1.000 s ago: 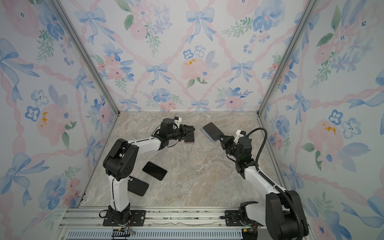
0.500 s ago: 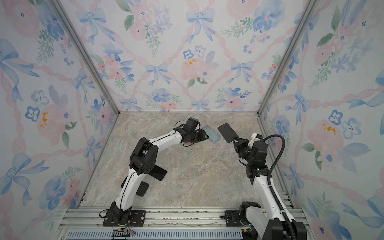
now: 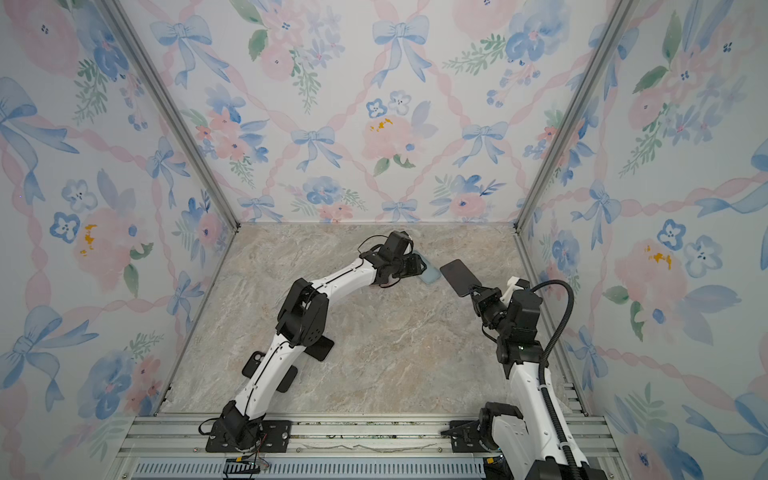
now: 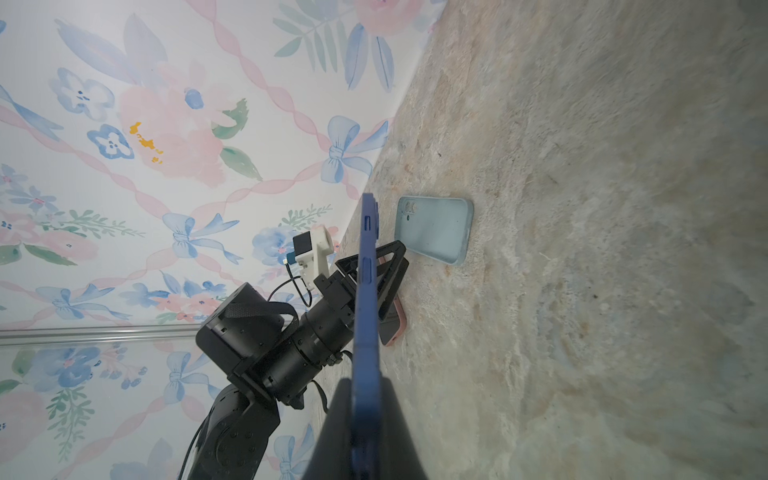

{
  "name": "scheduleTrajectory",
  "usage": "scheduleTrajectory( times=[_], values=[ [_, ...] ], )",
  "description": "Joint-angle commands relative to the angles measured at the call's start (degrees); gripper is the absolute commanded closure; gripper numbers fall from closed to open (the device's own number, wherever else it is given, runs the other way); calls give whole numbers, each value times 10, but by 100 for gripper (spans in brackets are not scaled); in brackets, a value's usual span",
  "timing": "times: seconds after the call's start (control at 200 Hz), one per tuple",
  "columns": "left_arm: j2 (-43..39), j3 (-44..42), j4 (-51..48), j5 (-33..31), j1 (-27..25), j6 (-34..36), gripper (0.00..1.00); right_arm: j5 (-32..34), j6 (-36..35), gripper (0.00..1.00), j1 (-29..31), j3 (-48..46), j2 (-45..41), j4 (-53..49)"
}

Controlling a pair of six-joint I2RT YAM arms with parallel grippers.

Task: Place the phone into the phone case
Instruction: 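Move left gripper to the pale-blue case while right gripper carries the phone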

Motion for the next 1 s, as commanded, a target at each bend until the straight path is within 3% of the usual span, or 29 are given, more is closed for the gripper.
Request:
scheduleTrajectory(
  times=[0.0, 0.36, 0.995],
  values=[
    [37, 37, -2, 5, -3, 7, 53, -12, -16, 99, -9, 6, -12, 7],
    [77, 66, -3, 14, 1, 10, 53, -16, -20, 100, -9, 5, 1, 10],
    [-15, -91, -6, 17, -3, 29, 58, -18, -19, 100, 1, 8, 38, 33]
  ],
)
